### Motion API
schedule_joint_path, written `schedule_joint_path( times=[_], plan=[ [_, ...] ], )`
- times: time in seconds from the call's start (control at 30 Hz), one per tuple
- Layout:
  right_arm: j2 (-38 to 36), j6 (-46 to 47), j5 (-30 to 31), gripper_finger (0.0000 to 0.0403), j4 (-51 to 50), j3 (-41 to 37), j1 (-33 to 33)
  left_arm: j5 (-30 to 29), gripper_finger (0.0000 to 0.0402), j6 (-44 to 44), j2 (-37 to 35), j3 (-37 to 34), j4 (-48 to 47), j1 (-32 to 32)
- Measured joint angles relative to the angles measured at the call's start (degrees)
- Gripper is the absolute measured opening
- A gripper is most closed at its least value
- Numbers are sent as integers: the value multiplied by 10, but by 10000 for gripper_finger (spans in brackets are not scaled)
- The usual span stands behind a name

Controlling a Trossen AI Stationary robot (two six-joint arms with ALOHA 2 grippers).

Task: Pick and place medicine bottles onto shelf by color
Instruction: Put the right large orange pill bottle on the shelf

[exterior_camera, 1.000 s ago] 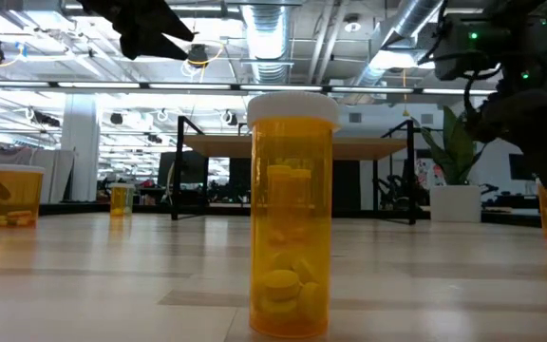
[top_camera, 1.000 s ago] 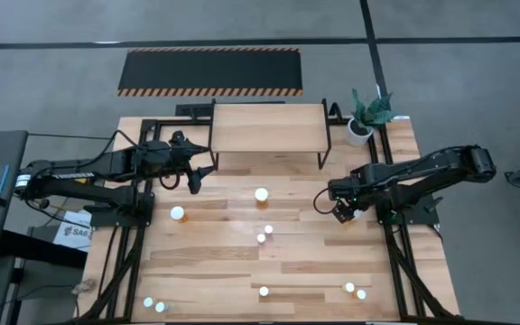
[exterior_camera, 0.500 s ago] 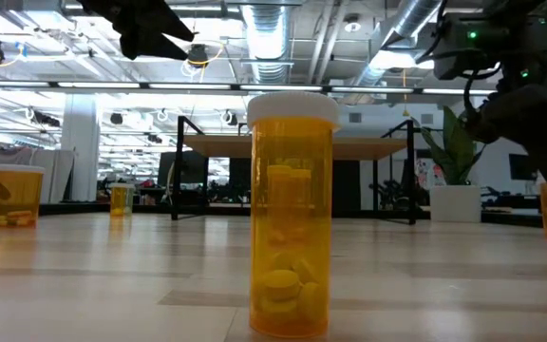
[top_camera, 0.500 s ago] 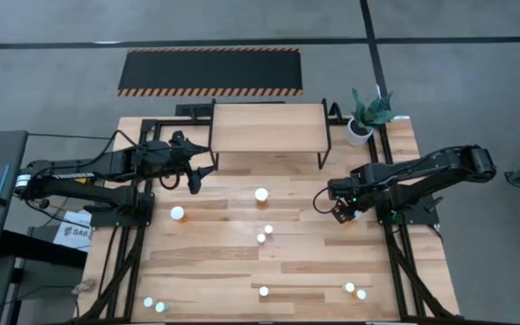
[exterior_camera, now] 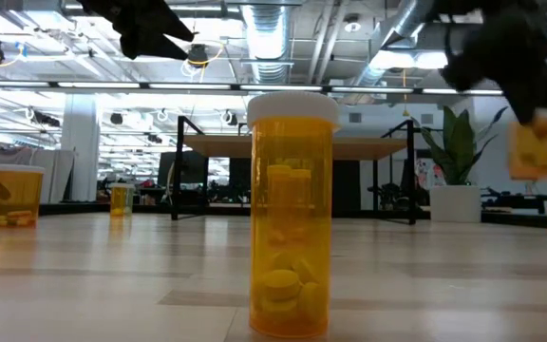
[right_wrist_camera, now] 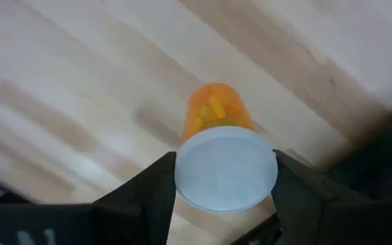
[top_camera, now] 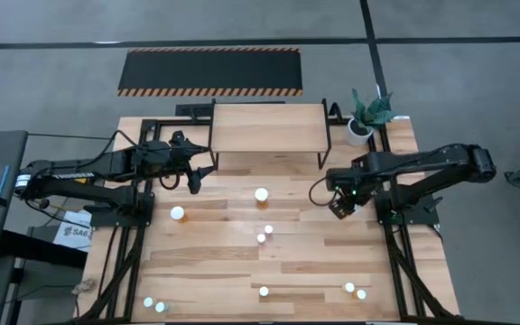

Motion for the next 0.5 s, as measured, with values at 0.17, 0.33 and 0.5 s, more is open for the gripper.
schedule_joint_path(
  times=[0.17,0.33,0.5],
  plan=[
    [15,-75,21,212,-14,115,-41,0,288,-2,0,0,0,0],
    [66,-205,59,215,-32,243,-92,2,288,-9,0,0,4,0],
    [145,-413,102,216,-60,378,-140,2,288,-25,0,0,18,0]
  ],
)
